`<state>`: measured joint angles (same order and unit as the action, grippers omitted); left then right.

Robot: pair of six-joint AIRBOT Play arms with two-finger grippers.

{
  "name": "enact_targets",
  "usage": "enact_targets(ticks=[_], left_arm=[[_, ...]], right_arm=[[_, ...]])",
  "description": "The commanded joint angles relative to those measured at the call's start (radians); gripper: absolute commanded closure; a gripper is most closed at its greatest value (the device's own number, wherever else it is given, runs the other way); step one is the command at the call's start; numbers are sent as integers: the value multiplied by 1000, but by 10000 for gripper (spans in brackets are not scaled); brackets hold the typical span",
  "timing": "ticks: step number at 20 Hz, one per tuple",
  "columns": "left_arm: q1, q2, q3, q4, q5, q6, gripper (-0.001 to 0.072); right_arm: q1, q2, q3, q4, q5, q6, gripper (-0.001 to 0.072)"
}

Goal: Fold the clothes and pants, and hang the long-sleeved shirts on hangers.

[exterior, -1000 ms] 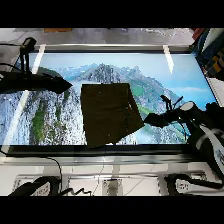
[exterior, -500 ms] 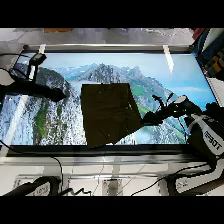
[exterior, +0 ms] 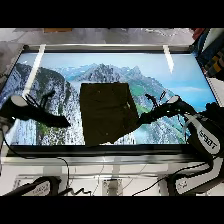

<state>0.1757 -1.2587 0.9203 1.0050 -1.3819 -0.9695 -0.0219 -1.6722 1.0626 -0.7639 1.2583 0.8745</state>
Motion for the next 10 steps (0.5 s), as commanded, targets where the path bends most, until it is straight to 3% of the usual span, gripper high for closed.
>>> enact_targets(ticks=[1,6,10], left_arm=[[8,-1,-233,-172,14,115,128],[0,-1,-478,-233,222,148,128],[-76,-1,-516,-332,326,193,128]], right_arm=[[14,-1,1,8,-18,-16,666],[14,0,1,44,11,-13,666],[14,0,1,99,10,-13,666]])
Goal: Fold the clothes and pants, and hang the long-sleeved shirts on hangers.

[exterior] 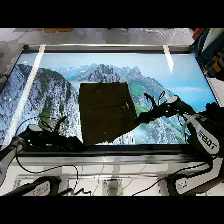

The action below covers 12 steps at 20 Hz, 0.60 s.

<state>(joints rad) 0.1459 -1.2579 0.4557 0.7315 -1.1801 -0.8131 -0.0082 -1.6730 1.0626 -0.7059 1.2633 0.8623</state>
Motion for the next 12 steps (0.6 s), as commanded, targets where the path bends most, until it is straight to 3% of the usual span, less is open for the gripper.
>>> enact_targets(ticks=[1,2,3,6,7,8,12], left_arm=[[-79,-2,-52,-70,163,36,128],[-114,-2,-51,-88,214,35,128],[-144,-2,-51,-112,254,35,202],[-195,-2,-47,-170,360,35,450],[-195,-2,-40,-175,361,36,605],[-195,0,-29,-175,357,36,687],[-192,46,105,-119,294,35,688]], right_arm=[[1,0,1,48,5,0,666],[1,0,1,51,6,0,666],[1,0,1,52,10,0,666],[1,0,1,52,27,0,666],[1,3,1,51,35,-1,666],[3,11,1,48,40,-1,667],[26,143,2,1,-10,-5,669]])
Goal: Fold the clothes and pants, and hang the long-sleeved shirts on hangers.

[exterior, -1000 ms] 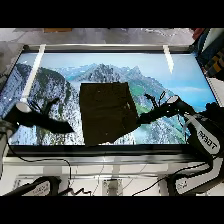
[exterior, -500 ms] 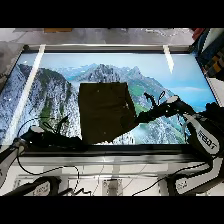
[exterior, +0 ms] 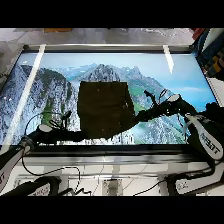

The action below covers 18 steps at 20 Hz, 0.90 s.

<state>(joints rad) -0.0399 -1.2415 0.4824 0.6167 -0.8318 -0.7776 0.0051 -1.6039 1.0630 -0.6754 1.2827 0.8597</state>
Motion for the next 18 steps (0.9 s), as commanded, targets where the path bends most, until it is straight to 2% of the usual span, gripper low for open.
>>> enact_targets(ticks=[1,3,6,10,12,14,17,18], left_arm=[[-3,56,134,33,-87,-6,688],[17,139,268,108,-153,-37,688],[65,314,444,132,-178,-53,688],[127,596,592,132,-132,-53,688],[139,744,593,134,-59,-53,688],[141,863,593,136,-4,-53,688],[142,973,593,186,52,-53,689],[142,975,591,231,49,-87,689]], right_arm=[[18,128,1,-38,-40,-2,669],[31,248,1,-36,-42,-2,669],[84,452,1,-19,-48,-2,668],[184,692,1,220,-60,25,667],[223,795,5,348,-99,93,667],[258,891,5,443,-173,207,667],[288,985,5,458,-299,315,667],[291,995,4,449,-352,357,667]])
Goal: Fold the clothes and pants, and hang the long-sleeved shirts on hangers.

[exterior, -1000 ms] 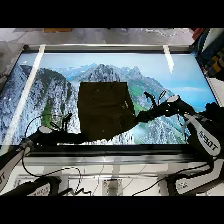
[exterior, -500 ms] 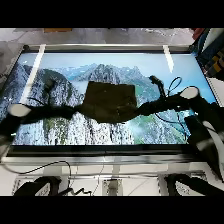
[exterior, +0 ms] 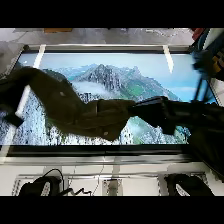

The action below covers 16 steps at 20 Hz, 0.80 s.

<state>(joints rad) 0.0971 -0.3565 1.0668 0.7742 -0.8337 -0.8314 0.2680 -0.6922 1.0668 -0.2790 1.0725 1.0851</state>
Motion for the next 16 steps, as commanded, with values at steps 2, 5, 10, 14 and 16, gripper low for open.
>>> enact_targets(ticks=[2,5,10,14,16], left_arm=[[4,57,-34,140,27,-158,689],[-2,-89,-198,110,-32,-191,689],[-51,-512,-306,-53,233,-190,689],[-105,-745,-261,-170,229,-190,688],[-119,-756,-257,-170,171,-190,689]], right_arm=[[28,64,0,-64,-208,278,667],[37,-53,-49,-288,-280,553,667],[124,-454,-86,-328,-631,590,666],[60,-656,-86,-329,-739,589,666],[-8,-663,-85,-357,-650,578,666]])
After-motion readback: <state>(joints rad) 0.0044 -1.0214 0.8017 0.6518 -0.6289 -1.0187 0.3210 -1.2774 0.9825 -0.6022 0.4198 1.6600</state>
